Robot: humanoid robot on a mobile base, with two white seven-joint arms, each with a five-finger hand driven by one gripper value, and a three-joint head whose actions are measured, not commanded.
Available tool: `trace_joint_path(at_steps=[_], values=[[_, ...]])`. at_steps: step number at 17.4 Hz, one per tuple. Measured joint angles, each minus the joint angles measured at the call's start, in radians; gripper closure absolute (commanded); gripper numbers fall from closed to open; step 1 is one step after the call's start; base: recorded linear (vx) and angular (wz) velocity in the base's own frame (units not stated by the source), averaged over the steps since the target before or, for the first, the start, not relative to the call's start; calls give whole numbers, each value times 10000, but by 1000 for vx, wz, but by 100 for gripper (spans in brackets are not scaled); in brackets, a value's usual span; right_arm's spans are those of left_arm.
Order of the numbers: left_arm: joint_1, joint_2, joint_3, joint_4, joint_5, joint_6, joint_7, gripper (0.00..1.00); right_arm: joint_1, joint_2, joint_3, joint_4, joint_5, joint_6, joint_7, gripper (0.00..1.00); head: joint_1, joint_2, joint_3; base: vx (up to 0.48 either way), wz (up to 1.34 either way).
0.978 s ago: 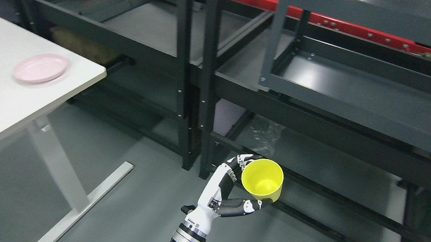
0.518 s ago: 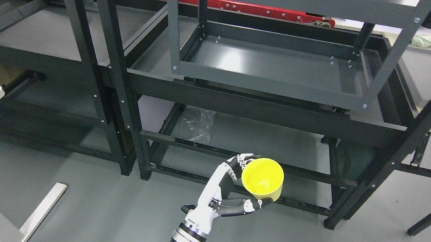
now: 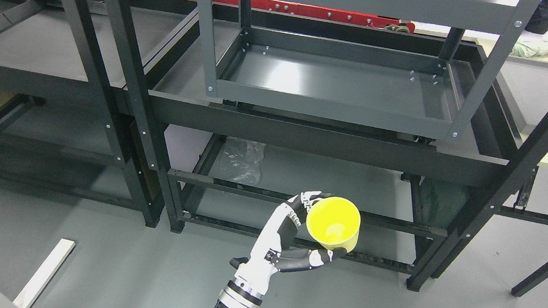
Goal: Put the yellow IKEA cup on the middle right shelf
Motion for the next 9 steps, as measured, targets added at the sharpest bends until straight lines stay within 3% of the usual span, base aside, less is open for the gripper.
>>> trace_joint_path(at_steps=[9], values=[[-1303, 0, 178, -14, 62, -49, 0, 99, 1, 0, 0, -1, 0, 0, 0, 1, 0, -1, 0, 144, -249]])
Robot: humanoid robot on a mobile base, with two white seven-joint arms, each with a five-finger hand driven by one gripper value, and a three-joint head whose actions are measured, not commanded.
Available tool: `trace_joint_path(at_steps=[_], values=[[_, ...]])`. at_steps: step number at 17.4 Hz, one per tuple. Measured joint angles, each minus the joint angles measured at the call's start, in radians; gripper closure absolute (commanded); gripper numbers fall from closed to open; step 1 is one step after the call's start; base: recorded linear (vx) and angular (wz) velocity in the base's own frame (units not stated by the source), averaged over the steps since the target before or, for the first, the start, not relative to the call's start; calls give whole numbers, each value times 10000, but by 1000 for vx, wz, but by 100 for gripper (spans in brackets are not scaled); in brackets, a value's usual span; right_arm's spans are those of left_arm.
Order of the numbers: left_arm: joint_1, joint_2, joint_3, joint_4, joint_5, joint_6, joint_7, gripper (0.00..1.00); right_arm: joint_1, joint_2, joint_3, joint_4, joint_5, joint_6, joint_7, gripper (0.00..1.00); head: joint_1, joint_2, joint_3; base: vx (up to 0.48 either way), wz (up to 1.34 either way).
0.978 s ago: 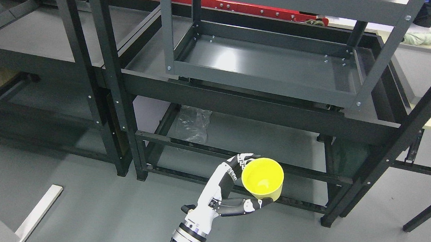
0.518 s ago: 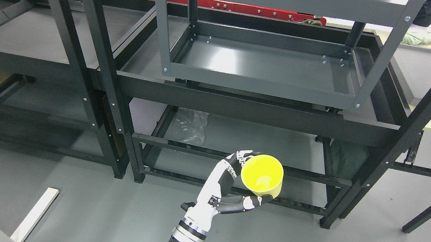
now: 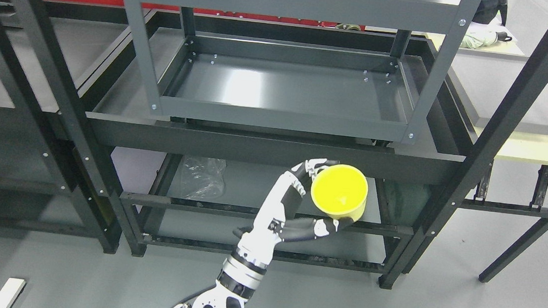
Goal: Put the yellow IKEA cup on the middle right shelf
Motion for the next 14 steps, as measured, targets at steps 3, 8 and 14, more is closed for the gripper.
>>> trace_joint_path(at_steps=[3, 8, 14], values=[[-541, 0, 181, -3, 1, 82, 16, 99, -2, 0, 0, -2, 0, 0, 0, 1, 0, 0, 0, 207, 23], [-1603, 0, 305, -36, -3, 116, 16, 99, 0, 0, 0, -2, 0, 0, 0, 1, 0, 0, 0, 177, 88], [-3370, 0, 386, -6, 51, 602, 130, 99, 0, 0, 0, -1, 0, 0, 0, 1, 0, -1, 0, 152, 60]])
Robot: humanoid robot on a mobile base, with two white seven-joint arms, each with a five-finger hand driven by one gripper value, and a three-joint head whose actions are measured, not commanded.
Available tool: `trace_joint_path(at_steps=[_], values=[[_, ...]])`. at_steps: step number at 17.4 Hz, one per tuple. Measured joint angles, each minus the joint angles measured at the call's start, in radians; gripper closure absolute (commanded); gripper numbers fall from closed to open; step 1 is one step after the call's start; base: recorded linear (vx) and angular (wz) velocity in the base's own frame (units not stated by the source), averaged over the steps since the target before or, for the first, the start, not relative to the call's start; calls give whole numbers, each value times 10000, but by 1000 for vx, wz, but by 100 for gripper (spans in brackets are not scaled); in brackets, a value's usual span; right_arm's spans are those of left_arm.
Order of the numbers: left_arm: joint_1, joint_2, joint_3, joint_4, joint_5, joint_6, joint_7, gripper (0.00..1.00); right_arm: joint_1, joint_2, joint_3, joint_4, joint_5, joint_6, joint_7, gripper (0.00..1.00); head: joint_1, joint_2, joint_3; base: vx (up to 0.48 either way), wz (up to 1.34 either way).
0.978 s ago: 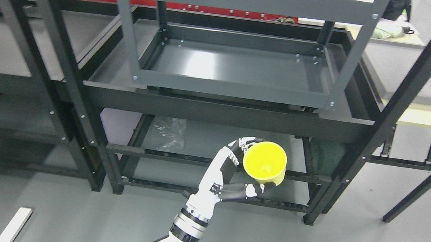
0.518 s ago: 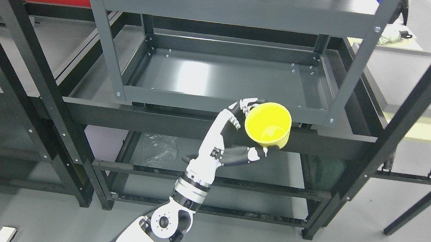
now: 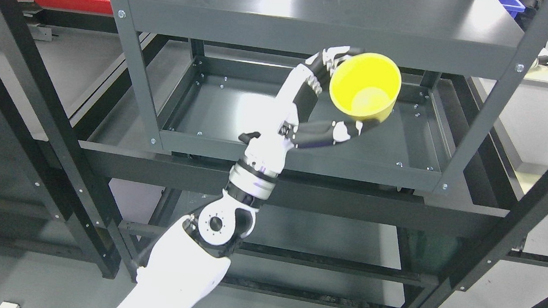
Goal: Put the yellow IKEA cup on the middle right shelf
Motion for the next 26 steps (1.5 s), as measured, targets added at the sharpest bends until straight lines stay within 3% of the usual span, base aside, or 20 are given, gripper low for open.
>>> trace_joint_path(at_steps=[7, 15, 20, 23, 26], values=[[-1873, 0, 460, 253, 732, 1430, 674, 99, 0, 0, 0, 0, 0, 0, 0, 1, 0, 0, 0, 131, -50], [-3439, 0, 775, 637, 1909, 4283, 2839, 99, 0, 0, 0, 0, 0, 0, 0, 1, 0, 0, 0, 78, -19], [-4229, 0, 873, 995, 2630, 5538, 3754, 99, 0, 0, 0, 0, 0, 0, 0, 1, 0, 0, 0, 42, -12], [-4563, 0, 923, 1286, 2999, 6162, 4040, 95, 0, 0, 0, 0, 0, 0, 0, 1, 0, -1, 0, 42, -4], [-4738, 0, 946, 1636, 3191, 6497, 4119, 80, 1, 0, 0, 0, 0, 0, 0, 1, 0, -1, 0, 32, -25]])
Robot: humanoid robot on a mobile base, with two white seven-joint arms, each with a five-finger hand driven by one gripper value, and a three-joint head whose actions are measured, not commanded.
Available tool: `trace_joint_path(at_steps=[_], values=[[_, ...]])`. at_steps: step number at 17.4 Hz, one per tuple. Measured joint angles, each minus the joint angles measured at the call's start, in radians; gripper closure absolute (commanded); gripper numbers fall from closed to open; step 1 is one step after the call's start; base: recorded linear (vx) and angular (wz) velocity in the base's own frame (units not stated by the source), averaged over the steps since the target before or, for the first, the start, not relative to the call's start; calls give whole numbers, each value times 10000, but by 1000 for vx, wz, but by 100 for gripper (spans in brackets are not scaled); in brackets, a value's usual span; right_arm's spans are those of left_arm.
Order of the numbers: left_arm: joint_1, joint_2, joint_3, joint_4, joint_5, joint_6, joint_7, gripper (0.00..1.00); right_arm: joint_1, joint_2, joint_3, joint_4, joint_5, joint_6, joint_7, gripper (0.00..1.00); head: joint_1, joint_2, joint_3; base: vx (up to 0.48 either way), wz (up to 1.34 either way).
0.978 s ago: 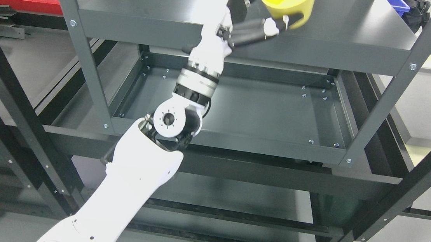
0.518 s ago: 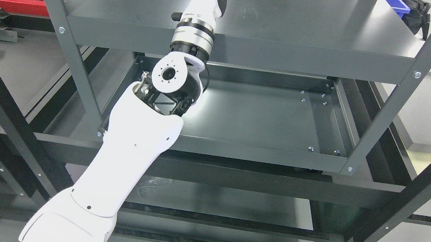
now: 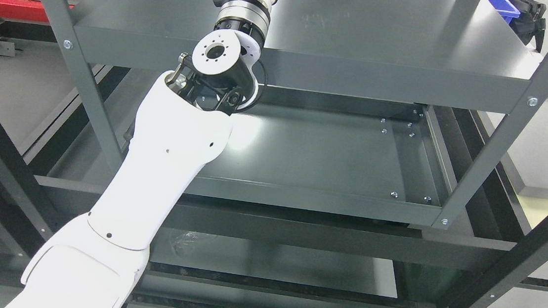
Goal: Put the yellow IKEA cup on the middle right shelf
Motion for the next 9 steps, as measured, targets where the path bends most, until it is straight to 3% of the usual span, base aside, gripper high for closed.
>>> trace_joint_path(at_steps=[9], values=[[-186, 0, -176, 583, 6, 785, 23, 37, 0, 0, 0, 3, 0, 0, 0, 1, 0, 0, 0, 21, -2]])
